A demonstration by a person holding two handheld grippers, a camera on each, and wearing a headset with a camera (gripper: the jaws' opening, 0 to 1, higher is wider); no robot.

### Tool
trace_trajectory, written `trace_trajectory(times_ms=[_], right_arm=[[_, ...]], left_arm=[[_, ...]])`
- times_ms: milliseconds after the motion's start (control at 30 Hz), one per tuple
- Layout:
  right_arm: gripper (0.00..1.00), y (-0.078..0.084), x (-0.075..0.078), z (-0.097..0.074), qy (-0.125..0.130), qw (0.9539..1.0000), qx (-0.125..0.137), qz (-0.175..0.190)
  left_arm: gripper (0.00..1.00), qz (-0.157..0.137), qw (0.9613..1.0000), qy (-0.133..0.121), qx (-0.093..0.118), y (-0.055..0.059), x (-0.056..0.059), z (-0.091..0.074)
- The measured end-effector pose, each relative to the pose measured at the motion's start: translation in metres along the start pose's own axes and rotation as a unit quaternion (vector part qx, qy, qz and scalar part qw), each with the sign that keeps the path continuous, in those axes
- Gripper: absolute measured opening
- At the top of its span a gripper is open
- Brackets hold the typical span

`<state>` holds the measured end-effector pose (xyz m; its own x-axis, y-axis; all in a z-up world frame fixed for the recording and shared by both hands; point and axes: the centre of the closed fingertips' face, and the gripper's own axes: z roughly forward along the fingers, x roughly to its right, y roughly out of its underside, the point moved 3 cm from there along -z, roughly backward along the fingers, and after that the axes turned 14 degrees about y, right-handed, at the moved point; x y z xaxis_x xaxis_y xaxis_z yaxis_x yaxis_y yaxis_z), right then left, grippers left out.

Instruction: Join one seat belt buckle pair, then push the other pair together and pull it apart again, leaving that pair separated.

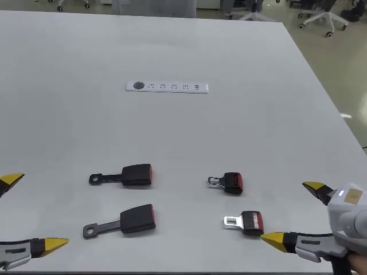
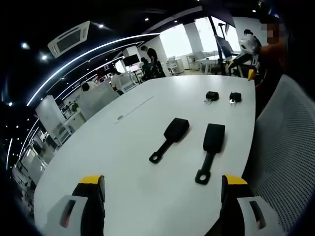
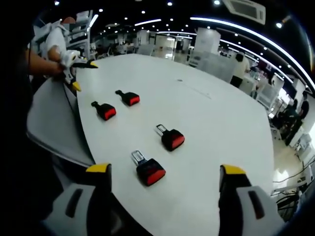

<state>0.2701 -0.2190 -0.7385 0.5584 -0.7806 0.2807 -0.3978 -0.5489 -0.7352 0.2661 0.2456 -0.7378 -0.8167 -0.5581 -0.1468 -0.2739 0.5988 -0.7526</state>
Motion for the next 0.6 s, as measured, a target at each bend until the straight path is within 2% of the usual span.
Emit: trace_trajectory(times_ms=[300, 600], right_arm=[[0.94, 0.0006, -0.0025, 0.0026, -0.006, 0.9999, -0.002, -0.012], [0.95, 0.0003, -0.0028, 0.0038, -0.009, 0.9999, -0.002, -0.005]], left_arm=[[1.00, -0.001, 1.0000, 0.005, -0.002, 0.0005, 0.0000, 0.0017], [1.00, -0.001, 1.0000, 0.006, -0.006, 0.0011, -0.0002, 0.0029]])
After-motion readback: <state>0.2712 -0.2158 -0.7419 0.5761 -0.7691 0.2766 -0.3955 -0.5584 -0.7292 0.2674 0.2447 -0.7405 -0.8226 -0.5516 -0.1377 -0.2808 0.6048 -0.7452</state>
